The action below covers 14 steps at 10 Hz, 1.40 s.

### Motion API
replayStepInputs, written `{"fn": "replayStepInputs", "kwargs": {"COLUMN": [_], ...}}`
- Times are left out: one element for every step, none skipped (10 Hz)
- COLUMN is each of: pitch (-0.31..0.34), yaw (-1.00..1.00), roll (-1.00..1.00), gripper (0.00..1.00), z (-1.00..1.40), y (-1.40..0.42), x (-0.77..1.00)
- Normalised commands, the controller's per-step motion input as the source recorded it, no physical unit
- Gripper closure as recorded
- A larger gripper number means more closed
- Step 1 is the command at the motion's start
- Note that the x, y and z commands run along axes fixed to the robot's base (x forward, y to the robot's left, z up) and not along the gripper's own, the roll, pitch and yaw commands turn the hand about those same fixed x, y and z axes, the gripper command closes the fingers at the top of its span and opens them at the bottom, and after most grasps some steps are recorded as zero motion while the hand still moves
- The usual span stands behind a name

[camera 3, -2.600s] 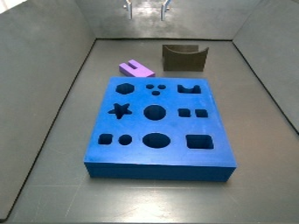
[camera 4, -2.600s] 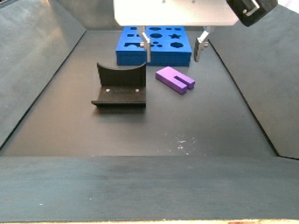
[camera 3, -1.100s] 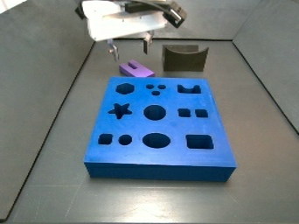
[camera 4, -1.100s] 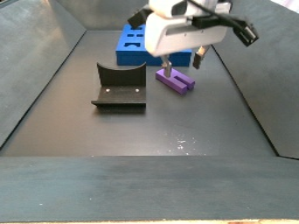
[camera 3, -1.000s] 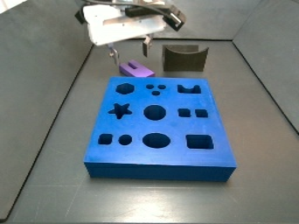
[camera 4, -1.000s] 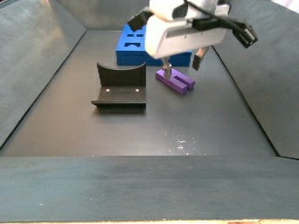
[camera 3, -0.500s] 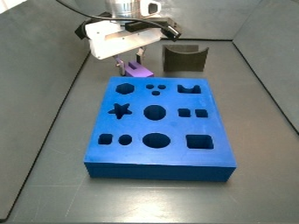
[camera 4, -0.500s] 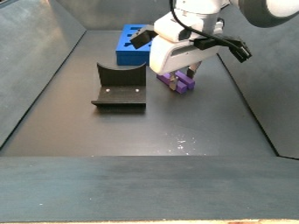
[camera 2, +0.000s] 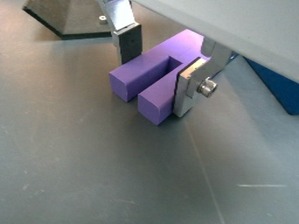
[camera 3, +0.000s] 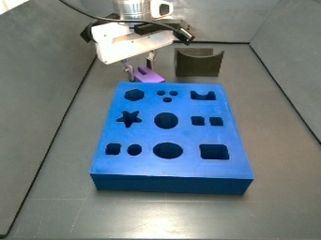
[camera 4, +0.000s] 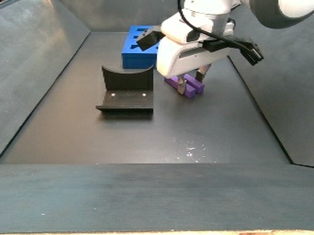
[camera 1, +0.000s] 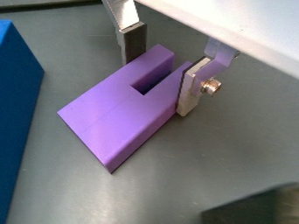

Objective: Pick up the double-square object. Move up. Place the double-square object on the fixture. Regrasp the double-square object. Move to above the board. Insert the double-square object.
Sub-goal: Pick up the double-square object, then move up.

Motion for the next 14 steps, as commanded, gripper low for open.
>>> {"fn": "replayStepInputs", "kwargs": {"pitch": [0.0,0.0,0.0,0.0,0.0,0.0,0.0,0.0,0.025,0.043,0.048,0.052,0.054,0.049], "yaw": [0.0,0.0,0.0,0.0,0.0,0.0,0.0,0.0,0.0,0.01,0.01,0.01,0.02,0.02], "roll": [0.0,0.0,0.0,0.0,0.0,0.0,0.0,0.0,0.0,-0.01,-0.01,-0.02,-0.03,-0.04], "gripper": [1.0,1.0,1.0,1.0,1.0,1.0,1.0,1.0,1.0,1.0,1.0,1.0,1.0,1.0], "z": [0.0,0.0,0.0,0.0,0.0,0.0,0.0,1.0,1.0,0.96,0.85,0.72,0.59,0.4], "y": [0.0,0.0,0.0,0.0,0.0,0.0,0.0,0.0,0.0,-0.01,-0.01,-0.01,-0.01,-0.02], "x": [0.0,0.0,0.0,0.0,0.0,0.0,0.0,0.0,-0.05,-0.06,-0.05,-0.03,-0.03,-0.02]}}
